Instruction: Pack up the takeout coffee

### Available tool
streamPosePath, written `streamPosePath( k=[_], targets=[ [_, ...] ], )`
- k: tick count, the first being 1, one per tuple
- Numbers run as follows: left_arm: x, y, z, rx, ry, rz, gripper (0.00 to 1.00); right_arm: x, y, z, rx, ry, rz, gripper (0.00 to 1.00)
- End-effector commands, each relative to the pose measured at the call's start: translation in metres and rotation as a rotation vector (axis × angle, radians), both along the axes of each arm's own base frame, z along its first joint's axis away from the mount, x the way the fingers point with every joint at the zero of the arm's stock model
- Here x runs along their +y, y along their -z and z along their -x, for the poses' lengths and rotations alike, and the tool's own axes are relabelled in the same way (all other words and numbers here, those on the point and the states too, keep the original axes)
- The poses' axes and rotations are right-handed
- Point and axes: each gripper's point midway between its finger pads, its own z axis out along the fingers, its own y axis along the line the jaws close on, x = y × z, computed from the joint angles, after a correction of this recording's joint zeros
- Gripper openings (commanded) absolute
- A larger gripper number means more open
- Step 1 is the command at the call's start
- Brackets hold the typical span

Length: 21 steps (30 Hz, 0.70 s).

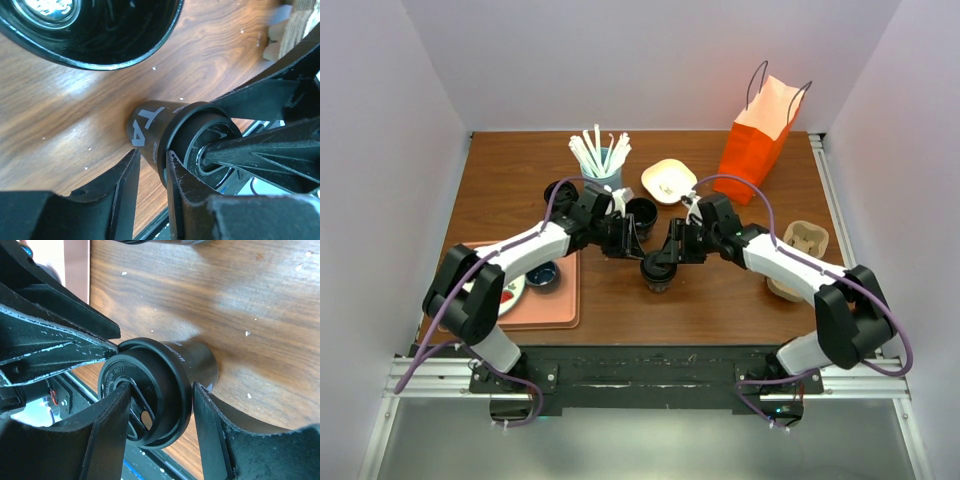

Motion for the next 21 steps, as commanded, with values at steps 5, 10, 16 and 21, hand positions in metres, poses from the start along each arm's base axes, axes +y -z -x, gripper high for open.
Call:
streamPosePath(
  k=[5, 10, 16, 21],
  targets=[
    [0.014, 0.043, 0.030, 0.082, 0.016, -0.058, 0.29, -0.021, 0.044, 0.027, 0.042, -0.006, 0.083, 0.51],
    [0.013, 0.036, 0.028, 0.071, 0.010, -0.043, 0.31, -0.021, 0.044, 0.029, 0.031, -0.003, 0.070, 0.51],
    [0.011, 0.020, 0.027, 0.073, 0.001, -0.029, 0.32, -0.011, 0.012, 0.016, -0.016, -0.013, 0.030, 0.56],
    [0.012, 0.011, 0.037, 0.099, -0.016, -0.001, 0.35, 0.001, -0.026, 0.001, -0.069, -0.025, -0.020, 0.64]
  ],
)
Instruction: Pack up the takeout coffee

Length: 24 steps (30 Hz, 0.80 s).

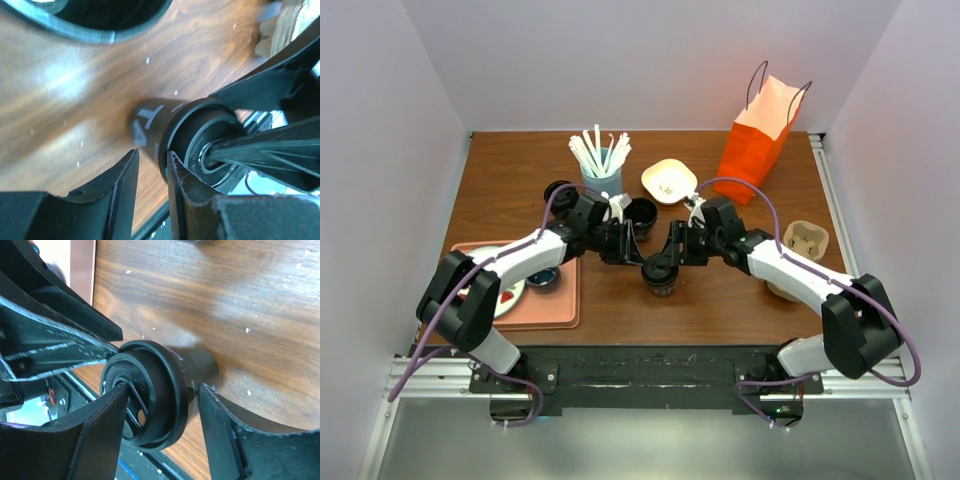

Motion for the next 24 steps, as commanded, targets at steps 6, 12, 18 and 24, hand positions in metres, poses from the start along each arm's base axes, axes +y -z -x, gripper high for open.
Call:
streamPosePath(
  k=[6, 12, 18, 24],
  targets=[
    [0.014, 0.002, 0.035, 0.112, -0.031, -0.021, 0.38, 0.007, -0.039, -0.015, -0.040, -0.032, 0.011, 0.73],
    [0.008, -0.009, 0.031, 0.090, -0.024, 0.016, 0.40, 0.001, -0.034, -0.013, -0.028, -0.021, 0.039, 0.72],
    [0.000, -0.019, 0.026, 0.077, -0.016, 0.057, 0.41, -0.008, -0.045, -0.008, -0.023, 0.014, 0.053, 0.70],
    [0.021, -0.018, 0.017, 0.033, -0.062, -0.078, 0.43, -0.017, -0.041, 0.018, 0.054, 0.053, 0.067, 0.66]
  ],
)
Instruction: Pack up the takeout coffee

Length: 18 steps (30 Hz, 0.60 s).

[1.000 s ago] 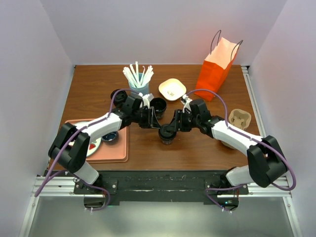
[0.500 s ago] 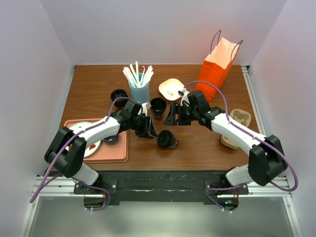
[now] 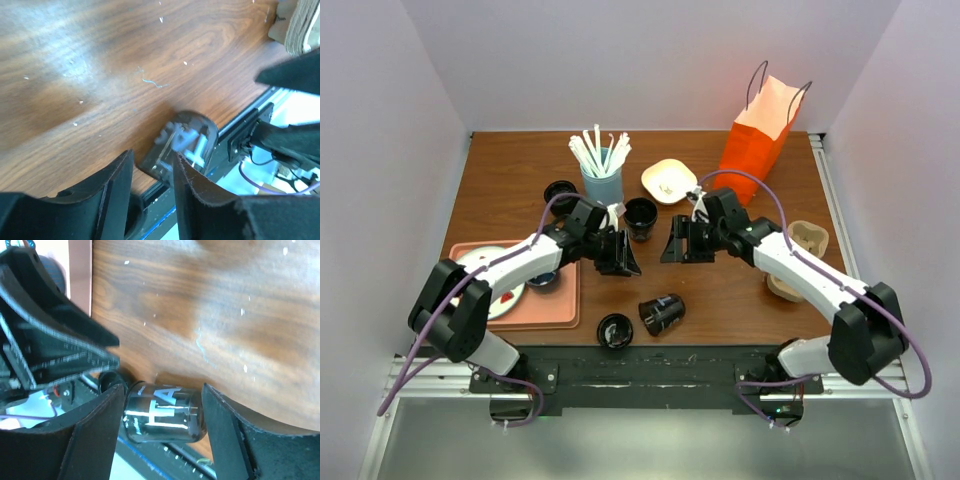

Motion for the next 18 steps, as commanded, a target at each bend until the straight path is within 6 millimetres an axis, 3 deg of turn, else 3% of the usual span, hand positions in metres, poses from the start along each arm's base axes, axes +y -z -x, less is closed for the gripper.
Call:
streamPosePath(
  k=[1, 5, 9, 14, 18],
  targets=[
    [0.012, -0.023, -0.016, -0.093, -0.034, -0.062, 0.43, -0.008, -0.019, 0.018, 0.005, 0.057, -0.010, 0.66],
    [0.035, -0.016, -0.014, -0.110, -0.072, -0.179, 0.47, -0.012, -0.020, 0.031, -0.022, 0.087, 0.052, 0.65],
    [0.047, -0.014, -0.004, -0.121, -0.074, -0.203, 0.51, 0.014, -0.019, 0.068, -0.047, 0.000, 0.171, 0.68],
    [0.061, -0.013, -0.006, -0.147, -0.097, -0.240, 0.58, 0.013, -0.014, 0.101, -0.101, -0.019, 0.278, 0.68],
    [0.068, -0.012, -0.006, -0.153, -0.100, -0.236, 0.64, 0.008, -0.002, 0.140, -0.141, -0.105, 0.369, 0.70]
  ],
)
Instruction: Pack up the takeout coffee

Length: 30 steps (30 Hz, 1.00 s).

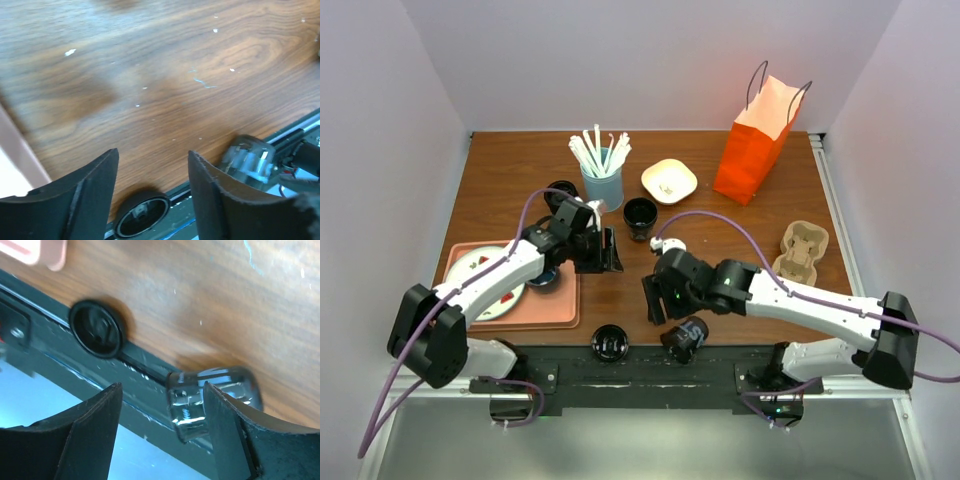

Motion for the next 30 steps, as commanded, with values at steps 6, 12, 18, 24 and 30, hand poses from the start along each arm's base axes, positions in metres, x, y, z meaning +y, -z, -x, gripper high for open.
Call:
streamPosePath(
  k=[6, 12, 18, 24, 30],
  targets=[
    [0.016, 0.001, 0.003, -0.036, 0.018, -0.016, 0.70, -0.038, 0.014, 0.062, -0.119, -0.067, 0.228, 0.73],
    [0.017, 0.000, 0.002, -0.053, 0.026, -0.020, 0.72, -0.052, 0.020, 0.054, -0.203, -0.055, 0.406, 0.73],
    [0.014, -0.008, -0.002, -0.067, 0.023, -0.010, 0.72, -0.050, 0.039, 0.046, -0.224, -0.011, 0.576, 0.72],
    [0.019, -0.013, -0.004, -0.086, 0.019, -0.032, 0.72, -0.044, 0.034, 0.044, -0.232, 0.006, 0.578, 0.34],
    [0.026, -0.018, -0.005, -0.111, 0.016, -0.060, 0.71, -0.034, 0.005, 0.032, -0.287, 0.015, 0.495, 0.00]
  ],
)
